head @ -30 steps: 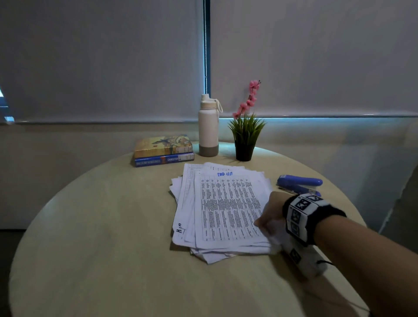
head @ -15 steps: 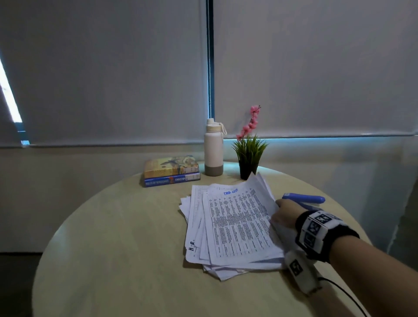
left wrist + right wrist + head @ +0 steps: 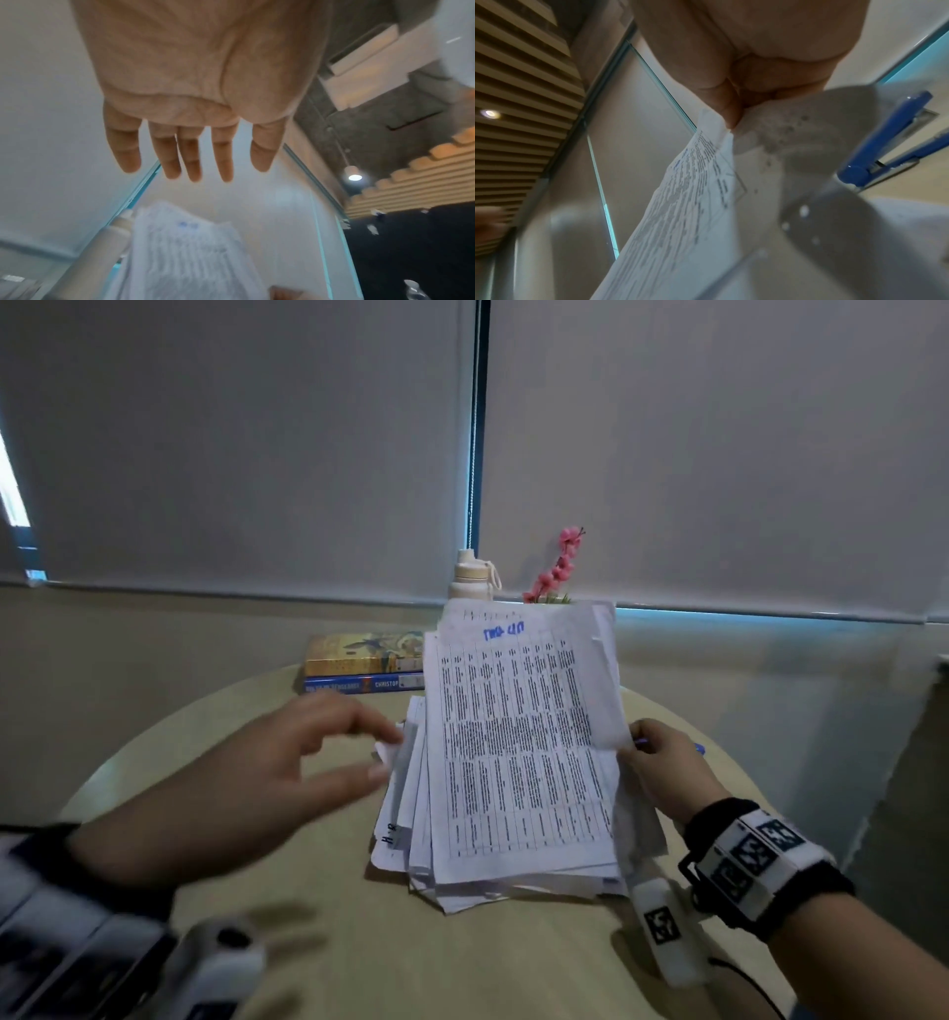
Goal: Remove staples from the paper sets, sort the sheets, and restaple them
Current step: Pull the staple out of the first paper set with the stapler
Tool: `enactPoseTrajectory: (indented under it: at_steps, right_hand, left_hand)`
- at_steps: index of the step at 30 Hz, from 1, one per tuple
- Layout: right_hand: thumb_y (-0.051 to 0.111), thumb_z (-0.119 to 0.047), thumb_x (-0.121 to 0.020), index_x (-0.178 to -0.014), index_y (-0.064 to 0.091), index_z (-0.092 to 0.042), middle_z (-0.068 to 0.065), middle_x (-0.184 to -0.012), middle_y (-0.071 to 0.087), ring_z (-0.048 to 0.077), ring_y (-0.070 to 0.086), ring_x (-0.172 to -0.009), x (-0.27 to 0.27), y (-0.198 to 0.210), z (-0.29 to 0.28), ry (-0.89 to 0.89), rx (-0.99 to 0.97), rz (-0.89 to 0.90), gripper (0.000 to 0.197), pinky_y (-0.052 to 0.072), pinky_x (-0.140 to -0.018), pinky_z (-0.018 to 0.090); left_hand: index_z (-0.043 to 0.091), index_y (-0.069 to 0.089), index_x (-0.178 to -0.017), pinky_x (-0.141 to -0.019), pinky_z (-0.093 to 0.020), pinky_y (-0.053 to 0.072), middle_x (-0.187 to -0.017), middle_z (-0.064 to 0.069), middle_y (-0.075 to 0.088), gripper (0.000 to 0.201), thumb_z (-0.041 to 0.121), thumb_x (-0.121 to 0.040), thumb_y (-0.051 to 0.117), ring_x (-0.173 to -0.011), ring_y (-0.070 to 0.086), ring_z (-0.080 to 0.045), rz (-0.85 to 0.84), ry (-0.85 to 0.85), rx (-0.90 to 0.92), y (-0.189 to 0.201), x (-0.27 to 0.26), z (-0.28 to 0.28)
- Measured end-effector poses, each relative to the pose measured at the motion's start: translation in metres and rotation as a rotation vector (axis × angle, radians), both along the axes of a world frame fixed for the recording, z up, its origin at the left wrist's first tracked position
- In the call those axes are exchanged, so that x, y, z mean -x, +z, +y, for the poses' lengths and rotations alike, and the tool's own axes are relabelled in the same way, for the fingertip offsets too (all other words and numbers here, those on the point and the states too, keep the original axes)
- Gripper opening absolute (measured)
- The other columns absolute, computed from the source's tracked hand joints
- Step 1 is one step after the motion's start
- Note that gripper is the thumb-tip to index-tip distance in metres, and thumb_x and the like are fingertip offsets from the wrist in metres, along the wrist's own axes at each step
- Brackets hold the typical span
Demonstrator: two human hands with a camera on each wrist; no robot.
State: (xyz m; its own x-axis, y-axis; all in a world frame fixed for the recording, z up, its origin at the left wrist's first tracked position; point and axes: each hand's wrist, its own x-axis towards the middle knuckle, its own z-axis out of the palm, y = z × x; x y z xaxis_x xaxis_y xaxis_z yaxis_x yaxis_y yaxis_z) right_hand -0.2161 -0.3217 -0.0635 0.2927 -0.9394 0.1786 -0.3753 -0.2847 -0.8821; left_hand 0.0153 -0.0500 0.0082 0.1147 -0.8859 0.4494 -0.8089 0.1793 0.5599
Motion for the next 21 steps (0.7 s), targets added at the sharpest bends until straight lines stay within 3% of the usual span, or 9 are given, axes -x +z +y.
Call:
enactPoseTrajectory:
  at_steps: [2, 3, 5, 7, 9, 12, 15, 19, 21]
  right_hand:
    - [0.057, -0.012, -0.086, -0.075, 0.061, -0.017, 0.011, -0.079, 0.071, 0.033, 0.067, -0.075, 0.005, 0.006, 0.003, 0.010, -0.021, -0.085, 0.013, 0.056, -0.075, 0.047]
    - [0.058, -0.012, -0.087, -0.077, 0.062, -0.017, 0.013, -0.081, 0.072, 0.035, 0.068, -0.078, 0.007, 0.010, 0.005, 0.022, -0.040, -0.131, 0.012, 0.055, -0.077, 0.050]
    - [0.058, -0.008, -0.090, -0.081, 0.061, -0.013, 0.014, -0.082, 0.072, 0.030, 0.068, -0.075, 0.010, 0.018, 0.012, 0.072, -0.056, -0.229, 0.011, 0.056, -0.071, 0.043]
    - [0.054, -0.006, -0.092, -0.084, 0.060, -0.010, 0.014, -0.083, 0.071, 0.024, 0.064, -0.070, 0.012, 0.025, 0.020, 0.126, -0.049, -0.299, 0.010, 0.051, -0.061, 0.031]
    - [0.052, -0.006, -0.093, -0.085, 0.059, -0.010, 0.016, -0.084, 0.069, 0.022, 0.060, -0.069, 0.014, 0.027, 0.027, 0.170, -0.044, -0.326, 0.011, 0.043, -0.062, 0.030]
    - [0.052, -0.007, -0.094, -0.085, 0.058, -0.012, 0.009, -0.079, 0.069, 0.016, 0.062, -0.069, 0.019, 0.027, 0.033, 0.209, -0.065, -0.274, 0.012, 0.044, -0.063, 0.032]
    - [0.051, -0.005, -0.093, -0.080, 0.055, -0.014, 0.001, -0.072, 0.067, 0.010, 0.060, -0.062, 0.023, 0.026, 0.037, 0.236, -0.062, -0.202, 0.017, 0.044, -0.056, 0.028]
    - [0.051, -0.004, -0.093, -0.085, 0.055, -0.011, 0.023, -0.085, 0.064, 0.021, 0.063, -0.075, 0.026, 0.023, 0.039, 0.262, -0.063, -0.097, 0.011, 0.051, -0.060, 0.034]
    - [0.053, -0.004, -0.092, -0.085, 0.054, -0.010, 0.019, -0.081, 0.063, 0.017, 0.063, -0.070, 0.026, 0.021, 0.037, 0.264, -0.075, -0.095, 0.009, 0.052, -0.056, 0.031]
  left_hand:
    - [0.039, 0.060, -0.111, -0.094, -0.021, 0.042, -0.119, 0.022, 0.059, 0.036, 0.052, -0.079, 0.069, -0.110, 0.053, 0.009, 0.214, 0.122, -0.007, -0.002, -0.008, -0.038]
    - [0.034, 0.056, -0.118, -0.093, -0.022, 0.043, -0.125, 0.014, 0.057, 0.038, 0.037, -0.083, 0.069, -0.109, 0.053, 0.006, 0.321, 0.167, 0.020, -0.005, -0.010, -0.056]
    - [0.022, 0.044, -0.135, -0.089, -0.023, 0.041, -0.137, -0.001, 0.051, 0.054, 0.023, -0.086, 0.068, -0.114, 0.053, -0.008, 0.567, 0.220, 0.050, -0.009, -0.010, -0.087]
    - [0.021, 0.038, -0.143, -0.095, -0.034, 0.039, -0.140, -0.002, 0.051, 0.071, 0.031, -0.081, 0.072, -0.122, 0.052, -0.018, 0.816, 0.166, -0.003, -0.016, -0.008, -0.105]
    - [0.017, 0.050, -0.135, -0.095, -0.041, 0.048, -0.128, -0.007, 0.065, 0.065, 0.032, -0.077, 0.074, -0.111, 0.064, -0.025, 0.974, 0.047, -0.112, -0.022, -0.003, -0.111]
    - [0.004, 0.063, -0.119, -0.083, -0.045, 0.058, -0.109, -0.019, 0.072, 0.033, 0.012, -0.087, 0.061, -0.095, 0.071, -0.033, 0.998, 0.019, -0.154, -0.036, 0.002, -0.115]
    - [-0.002, 0.064, -0.116, -0.093, -0.052, 0.052, -0.108, -0.023, 0.071, 0.025, 0.003, -0.093, 0.056, -0.101, 0.068, -0.039, 0.928, 0.125, -0.125, -0.056, 0.001, -0.124]
    - [0.005, 0.069, -0.104, -0.092, -0.050, 0.052, -0.099, -0.017, 0.074, 0.017, 0.002, -0.093, 0.057, -0.094, 0.070, -0.034, 0.950, 0.202, -0.100, -0.073, 0.005, -0.133]
    - [0.007, 0.069, -0.105, -0.093, -0.050, 0.052, -0.100, -0.016, 0.074, 0.017, 0.004, -0.093, 0.057, -0.095, 0.070, -0.033, 0.986, 0.214, -0.082, -0.079, 0.004, -0.135]
